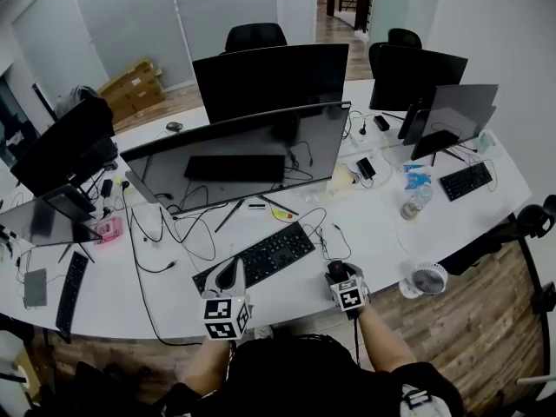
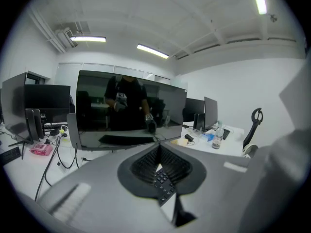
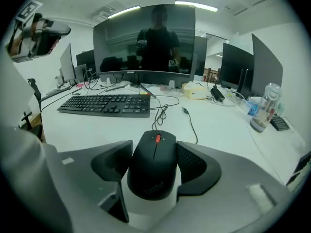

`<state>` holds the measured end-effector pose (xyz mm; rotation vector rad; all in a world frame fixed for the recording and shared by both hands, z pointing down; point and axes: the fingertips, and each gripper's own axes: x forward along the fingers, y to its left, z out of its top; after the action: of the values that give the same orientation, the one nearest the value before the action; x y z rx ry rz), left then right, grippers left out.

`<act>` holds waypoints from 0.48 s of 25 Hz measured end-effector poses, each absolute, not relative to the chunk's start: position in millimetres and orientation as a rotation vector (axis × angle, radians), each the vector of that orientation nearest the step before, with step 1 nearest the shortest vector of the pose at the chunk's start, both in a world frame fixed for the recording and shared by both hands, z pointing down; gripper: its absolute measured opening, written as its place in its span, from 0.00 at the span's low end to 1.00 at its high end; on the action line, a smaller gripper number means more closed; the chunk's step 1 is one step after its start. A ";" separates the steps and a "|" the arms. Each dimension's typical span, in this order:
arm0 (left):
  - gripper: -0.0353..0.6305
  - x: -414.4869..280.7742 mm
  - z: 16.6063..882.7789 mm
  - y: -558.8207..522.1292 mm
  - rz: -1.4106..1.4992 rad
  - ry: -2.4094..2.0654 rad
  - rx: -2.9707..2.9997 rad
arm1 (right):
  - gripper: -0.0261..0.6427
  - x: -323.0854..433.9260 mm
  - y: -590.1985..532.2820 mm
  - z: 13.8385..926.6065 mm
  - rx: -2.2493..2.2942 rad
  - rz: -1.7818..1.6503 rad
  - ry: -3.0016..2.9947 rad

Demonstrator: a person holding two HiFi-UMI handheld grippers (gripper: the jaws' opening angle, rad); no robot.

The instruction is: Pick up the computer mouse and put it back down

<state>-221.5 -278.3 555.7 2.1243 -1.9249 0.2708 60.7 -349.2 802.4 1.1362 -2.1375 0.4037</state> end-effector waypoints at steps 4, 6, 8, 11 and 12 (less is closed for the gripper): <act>0.13 -220.1 556.9 -276.9 0.273 -1.924 2.118 | 0.45 63.7 -350.3 822.6 1.141 0.384 -2.097; 0.13 -218.6 557.6 -276.5 0.274 -1.920 2.119 | 0.45 62.4 -350.1 827.1 1.148 0.370 -2.108; 0.13 -217.0 556.9 -277.0 0.272 -1.917 2.126 | 0.45 57.8 -352.2 815.4 1.151 0.349 -2.168; 0.13 -215.6 554.9 -278.8 0.265 -1.915 2.137 | 0.45 47.5 -361.0 749.4 1.209 0.279 -2.314; 0.13 -215.2 554.2 -279.2 0.262 -1.915 2.140 | 0.45 43.6 -365.0 717.9 1.242 0.241 -2.380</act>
<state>-215.2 -279.2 554.2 2.1405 -1.9149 0.2620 43.6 -365.0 717.9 1.2419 -2.3804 0.2407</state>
